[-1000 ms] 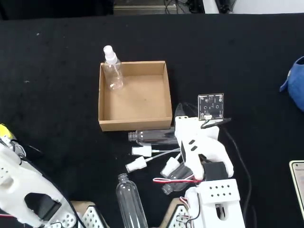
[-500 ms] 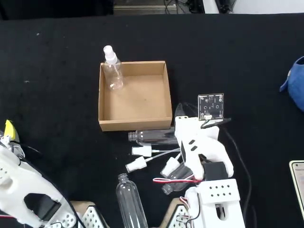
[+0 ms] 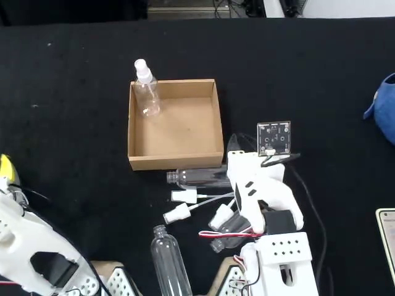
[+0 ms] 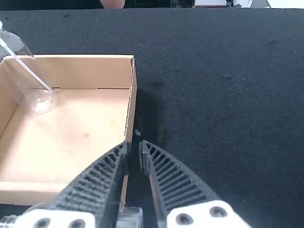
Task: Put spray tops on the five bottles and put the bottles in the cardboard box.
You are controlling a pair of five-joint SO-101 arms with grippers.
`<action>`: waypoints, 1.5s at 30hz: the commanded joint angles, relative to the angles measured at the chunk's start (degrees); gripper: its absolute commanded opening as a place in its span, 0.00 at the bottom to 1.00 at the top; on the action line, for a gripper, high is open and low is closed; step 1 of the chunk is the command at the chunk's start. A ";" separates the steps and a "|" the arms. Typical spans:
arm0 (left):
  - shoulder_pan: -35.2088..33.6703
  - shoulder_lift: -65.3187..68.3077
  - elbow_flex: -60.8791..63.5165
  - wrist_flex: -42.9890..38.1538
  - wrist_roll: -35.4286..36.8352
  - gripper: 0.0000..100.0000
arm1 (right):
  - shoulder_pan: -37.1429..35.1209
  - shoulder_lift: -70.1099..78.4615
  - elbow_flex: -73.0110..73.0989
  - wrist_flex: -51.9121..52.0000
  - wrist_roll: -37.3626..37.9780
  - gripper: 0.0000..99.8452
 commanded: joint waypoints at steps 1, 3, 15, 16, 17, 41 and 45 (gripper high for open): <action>0.92 -0.79 -1.63 -5.54 -0.35 0.26 | 1.49 -1.63 -0.13 -1.76 0.44 0.01; 1.19 -0.79 -2.15 -5.54 -0.44 0.26 | 1.49 -1.63 -0.13 -1.76 0.44 0.01; 1.45 -0.79 -5.85 -5.54 -0.44 0.26 | 1.49 -1.63 -0.13 -1.76 0.44 0.01; 1.54 -0.79 -6.11 -5.54 -0.44 0.26 | 1.49 -1.63 -0.13 -1.76 0.44 0.01; 1.80 -0.79 -6.37 -5.54 -0.44 0.26 | 1.49 -1.63 -0.13 -1.76 0.44 0.01; 4.09 -12.22 3.12 -2.99 -0.44 0.26 | 1.49 -1.71 -0.13 -1.76 0.44 0.01; 3.38 -14.77 2.51 5.71 -0.35 0.26 | 1.49 -1.71 -0.13 -1.76 0.44 0.01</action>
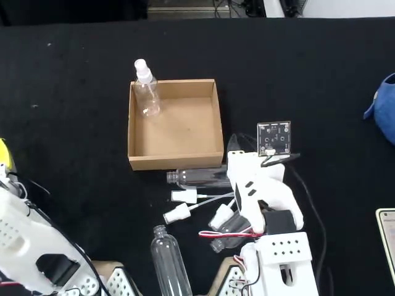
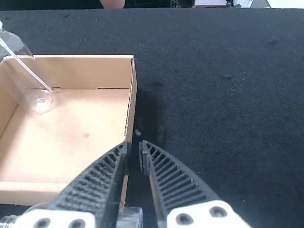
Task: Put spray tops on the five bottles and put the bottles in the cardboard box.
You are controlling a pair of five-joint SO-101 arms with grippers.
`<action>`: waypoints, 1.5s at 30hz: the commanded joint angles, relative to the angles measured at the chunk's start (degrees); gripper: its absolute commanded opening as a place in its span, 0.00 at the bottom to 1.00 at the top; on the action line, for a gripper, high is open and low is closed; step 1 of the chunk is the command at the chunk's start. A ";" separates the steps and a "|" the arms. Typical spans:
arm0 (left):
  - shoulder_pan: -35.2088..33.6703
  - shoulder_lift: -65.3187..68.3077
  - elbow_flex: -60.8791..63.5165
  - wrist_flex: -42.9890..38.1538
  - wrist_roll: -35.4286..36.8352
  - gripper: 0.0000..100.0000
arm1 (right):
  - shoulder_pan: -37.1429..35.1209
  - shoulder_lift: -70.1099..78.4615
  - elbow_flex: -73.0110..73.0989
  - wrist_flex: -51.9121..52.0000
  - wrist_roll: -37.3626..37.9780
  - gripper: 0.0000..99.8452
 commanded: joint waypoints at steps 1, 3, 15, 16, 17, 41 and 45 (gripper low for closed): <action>-0.31 -5.27 -0.22 5.45 -0.18 0.26 | 1.49 -1.71 -0.13 -1.76 0.44 0.01; -0.57 -7.38 -0.04 6.86 -0.09 0.26 | 1.49 -1.71 -0.13 -1.76 0.44 0.01; -0.40 -11.43 0.22 15.03 -0.35 0.26 | 1.49 -1.71 -0.13 -1.76 0.44 0.01; -0.40 -11.43 0.22 15.12 -0.35 0.26 | 1.49 -1.71 -0.13 -1.76 0.44 0.01; -0.40 -11.34 0.22 15.12 -0.35 0.26 | 1.49 -1.71 -0.13 -1.76 0.44 0.01; 1.01 -19.43 0.40 15.30 0.00 0.03 | 1.49 -1.71 -0.13 -1.76 0.44 0.01; 5.93 -27.34 4.44 15.30 -0.35 0.03 | 1.49 -1.71 -0.22 -1.76 0.44 0.01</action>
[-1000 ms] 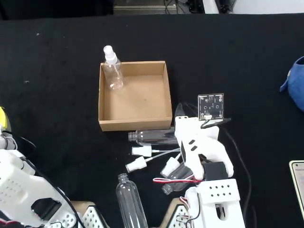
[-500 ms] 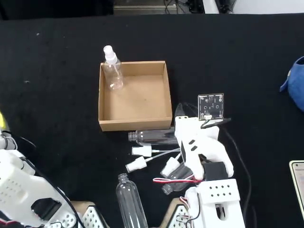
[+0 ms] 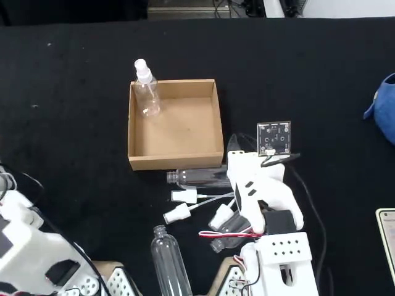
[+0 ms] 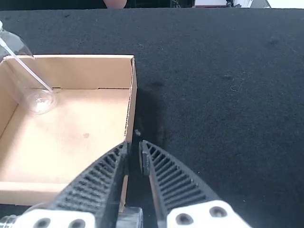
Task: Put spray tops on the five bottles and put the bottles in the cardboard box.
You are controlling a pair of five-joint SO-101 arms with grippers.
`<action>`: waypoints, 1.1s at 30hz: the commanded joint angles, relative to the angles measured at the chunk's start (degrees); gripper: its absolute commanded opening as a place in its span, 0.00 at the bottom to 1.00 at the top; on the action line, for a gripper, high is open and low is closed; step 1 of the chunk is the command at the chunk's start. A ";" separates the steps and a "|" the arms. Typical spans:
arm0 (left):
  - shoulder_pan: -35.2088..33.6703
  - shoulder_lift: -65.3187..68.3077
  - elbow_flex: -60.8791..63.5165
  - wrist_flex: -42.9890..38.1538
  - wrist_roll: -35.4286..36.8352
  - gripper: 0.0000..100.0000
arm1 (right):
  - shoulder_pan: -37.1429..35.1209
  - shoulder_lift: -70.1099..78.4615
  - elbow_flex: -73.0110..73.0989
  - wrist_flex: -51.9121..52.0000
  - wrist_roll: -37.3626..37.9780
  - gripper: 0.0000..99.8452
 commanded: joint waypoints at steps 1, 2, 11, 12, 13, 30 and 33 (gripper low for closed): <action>6.11 -9.85 4.00 0.26 -0.35 0.03 | 1.49 -1.71 -0.22 -1.76 0.44 0.01; 8.40 -12.31 5.58 0.26 -0.35 0.03 | 1.58 -1.71 -0.22 -1.76 0.44 0.01; 28.00 -34.02 9.63 17.93 0.00 0.03 | 6.15 -1.63 0.57 -5.19 0.44 0.01; 30.02 -36.57 9.10 21.45 0.00 0.03 | 6.07 -1.63 0.92 -6.07 0.44 0.01; 32.04 -39.12 8.31 25.14 0.00 0.03 | 5.98 -1.63 1.36 -6.77 0.44 0.01; 59.38 -52.92 4.79 42.55 0.09 0.03 | 5.80 -1.63 2.86 -9.41 0.44 0.01; 61.05 -52.66 5.58 41.05 0.09 0.03 | 5.80 -1.63 2.77 -9.41 0.44 0.01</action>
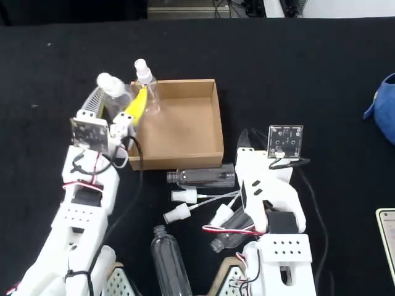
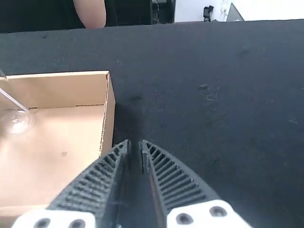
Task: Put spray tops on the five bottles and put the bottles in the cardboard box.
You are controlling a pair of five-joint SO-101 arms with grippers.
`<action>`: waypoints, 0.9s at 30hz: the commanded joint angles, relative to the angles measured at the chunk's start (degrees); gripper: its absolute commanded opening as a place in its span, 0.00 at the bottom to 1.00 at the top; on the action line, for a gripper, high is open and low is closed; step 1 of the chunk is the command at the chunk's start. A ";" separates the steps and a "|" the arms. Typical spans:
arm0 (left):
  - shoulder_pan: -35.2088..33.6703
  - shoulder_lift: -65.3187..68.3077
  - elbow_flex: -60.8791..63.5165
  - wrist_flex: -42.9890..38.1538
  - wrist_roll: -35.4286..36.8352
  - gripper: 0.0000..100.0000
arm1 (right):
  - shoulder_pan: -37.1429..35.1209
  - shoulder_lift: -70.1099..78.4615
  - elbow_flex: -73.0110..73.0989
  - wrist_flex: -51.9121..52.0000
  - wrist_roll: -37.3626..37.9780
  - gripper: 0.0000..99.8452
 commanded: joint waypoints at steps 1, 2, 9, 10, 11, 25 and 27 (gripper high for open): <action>2.15 -0.79 -1.01 -2.90 0.09 0.03 | 0.97 -1.63 -0.66 -1.85 0.44 0.01; 2.15 0.09 -1.36 -2.90 0.09 0.03 | 0.97 -1.63 -0.66 -1.85 0.44 0.01; 2.07 11.96 -3.47 -13.19 0.09 0.03 | 0.97 -1.63 -0.66 -1.85 0.44 0.01; 2.07 14.15 -3.47 -15.65 0.09 0.03 | 0.97 -1.63 -0.66 -1.85 0.44 0.01; 2.15 16.18 -3.56 -18.02 0.09 0.03 | 0.97 -1.63 -0.66 -1.85 0.44 0.01; 4.26 36.48 -9.27 -30.15 0.09 0.03 | 0.97 -1.63 -0.66 -1.85 0.44 0.01; 4.88 37.80 -9.63 -30.15 0.09 0.03 | 0.97 -1.63 -0.66 -1.85 0.44 0.01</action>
